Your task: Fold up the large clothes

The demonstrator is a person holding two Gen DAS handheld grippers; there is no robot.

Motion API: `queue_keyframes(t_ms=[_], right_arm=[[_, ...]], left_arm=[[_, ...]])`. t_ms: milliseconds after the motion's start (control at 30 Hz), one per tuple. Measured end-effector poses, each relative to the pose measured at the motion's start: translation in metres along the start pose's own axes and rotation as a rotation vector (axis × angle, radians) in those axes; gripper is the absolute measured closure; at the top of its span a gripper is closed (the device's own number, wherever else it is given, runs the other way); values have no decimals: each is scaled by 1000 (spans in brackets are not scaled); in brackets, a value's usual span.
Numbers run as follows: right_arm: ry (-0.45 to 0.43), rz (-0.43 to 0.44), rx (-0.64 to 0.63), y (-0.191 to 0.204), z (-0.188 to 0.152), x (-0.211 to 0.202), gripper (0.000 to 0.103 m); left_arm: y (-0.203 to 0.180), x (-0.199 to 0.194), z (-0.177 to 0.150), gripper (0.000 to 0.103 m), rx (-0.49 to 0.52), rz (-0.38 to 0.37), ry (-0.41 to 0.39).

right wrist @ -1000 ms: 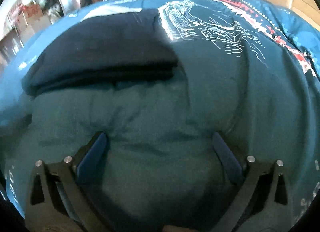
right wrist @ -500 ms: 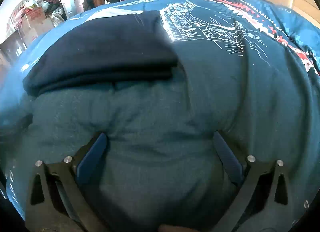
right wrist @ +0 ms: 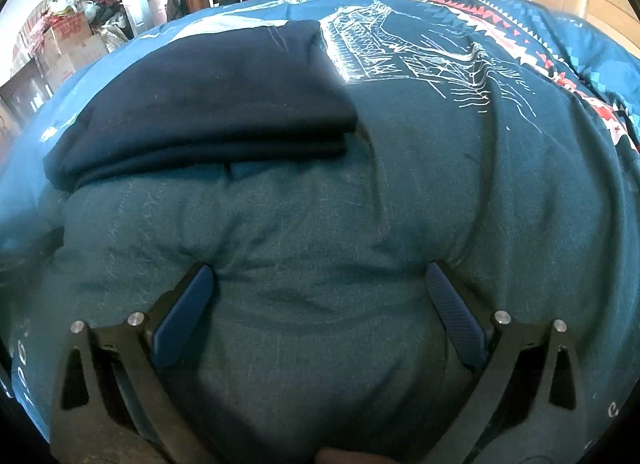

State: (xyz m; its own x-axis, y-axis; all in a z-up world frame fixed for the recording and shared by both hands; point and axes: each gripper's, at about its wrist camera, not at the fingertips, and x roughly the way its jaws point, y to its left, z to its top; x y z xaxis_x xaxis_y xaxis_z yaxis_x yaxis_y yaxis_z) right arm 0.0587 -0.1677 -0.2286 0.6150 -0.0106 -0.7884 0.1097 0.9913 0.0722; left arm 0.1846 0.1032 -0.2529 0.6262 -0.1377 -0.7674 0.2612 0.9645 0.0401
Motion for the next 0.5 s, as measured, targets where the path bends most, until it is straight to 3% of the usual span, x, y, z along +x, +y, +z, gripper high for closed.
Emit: queue_keyframes(t_ms=[500], right_arm=[[0, 0, 0, 0, 0, 0, 0]], left_arm=[[1, 1, 1, 0, -2, -1, 0]])
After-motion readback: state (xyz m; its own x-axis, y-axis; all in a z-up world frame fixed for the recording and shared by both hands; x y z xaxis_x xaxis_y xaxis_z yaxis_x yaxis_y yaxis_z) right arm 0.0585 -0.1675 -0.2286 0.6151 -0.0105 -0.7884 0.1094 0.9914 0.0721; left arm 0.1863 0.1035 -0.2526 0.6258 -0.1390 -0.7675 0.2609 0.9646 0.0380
